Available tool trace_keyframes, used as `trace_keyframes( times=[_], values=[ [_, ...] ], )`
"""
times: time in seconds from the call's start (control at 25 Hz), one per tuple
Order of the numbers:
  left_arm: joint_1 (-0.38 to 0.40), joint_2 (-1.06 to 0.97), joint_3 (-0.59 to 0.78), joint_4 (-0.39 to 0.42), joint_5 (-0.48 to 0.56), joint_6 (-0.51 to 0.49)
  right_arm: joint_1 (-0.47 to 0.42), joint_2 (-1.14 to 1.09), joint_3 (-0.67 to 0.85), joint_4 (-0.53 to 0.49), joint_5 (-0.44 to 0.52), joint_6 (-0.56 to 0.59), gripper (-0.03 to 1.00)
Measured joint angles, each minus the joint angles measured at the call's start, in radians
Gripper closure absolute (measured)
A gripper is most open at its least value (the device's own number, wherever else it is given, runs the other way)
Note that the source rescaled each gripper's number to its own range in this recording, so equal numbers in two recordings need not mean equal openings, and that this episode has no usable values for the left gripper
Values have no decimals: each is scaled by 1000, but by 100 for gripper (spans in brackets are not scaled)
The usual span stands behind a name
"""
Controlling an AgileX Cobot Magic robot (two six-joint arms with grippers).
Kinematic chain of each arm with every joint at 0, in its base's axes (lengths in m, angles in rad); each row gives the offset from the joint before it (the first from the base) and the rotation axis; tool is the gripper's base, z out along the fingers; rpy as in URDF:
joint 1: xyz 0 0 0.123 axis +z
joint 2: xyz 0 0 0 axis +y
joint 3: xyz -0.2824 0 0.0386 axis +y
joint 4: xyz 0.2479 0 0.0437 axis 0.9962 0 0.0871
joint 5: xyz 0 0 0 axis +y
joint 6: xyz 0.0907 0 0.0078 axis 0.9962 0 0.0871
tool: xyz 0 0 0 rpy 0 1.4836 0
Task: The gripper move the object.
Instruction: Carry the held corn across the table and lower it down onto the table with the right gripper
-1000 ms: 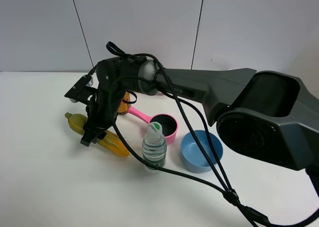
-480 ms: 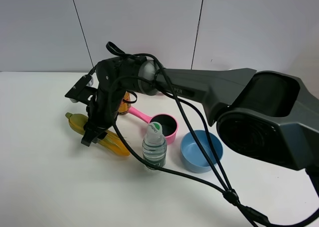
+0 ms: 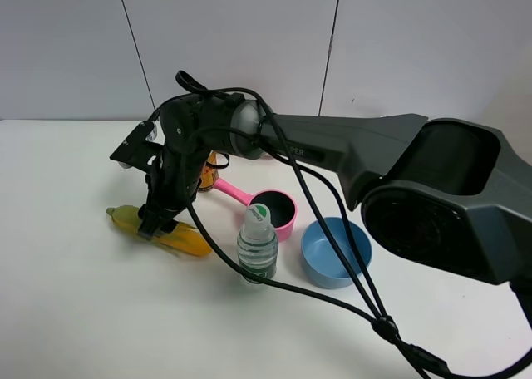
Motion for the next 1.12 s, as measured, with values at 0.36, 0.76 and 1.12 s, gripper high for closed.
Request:
trace_keyframes(
  times=[0.36,0.76,1.12],
  values=[
    [0,0,0,0,0,0,0,0,-1,-16,-21,6,44],
    [0,0,0,0,0,0,0,-1,-1,-21,-24,49,38],
    [0,0,0,0,0,0,0,-48,-2,-52,-23,105,3]
  ],
)
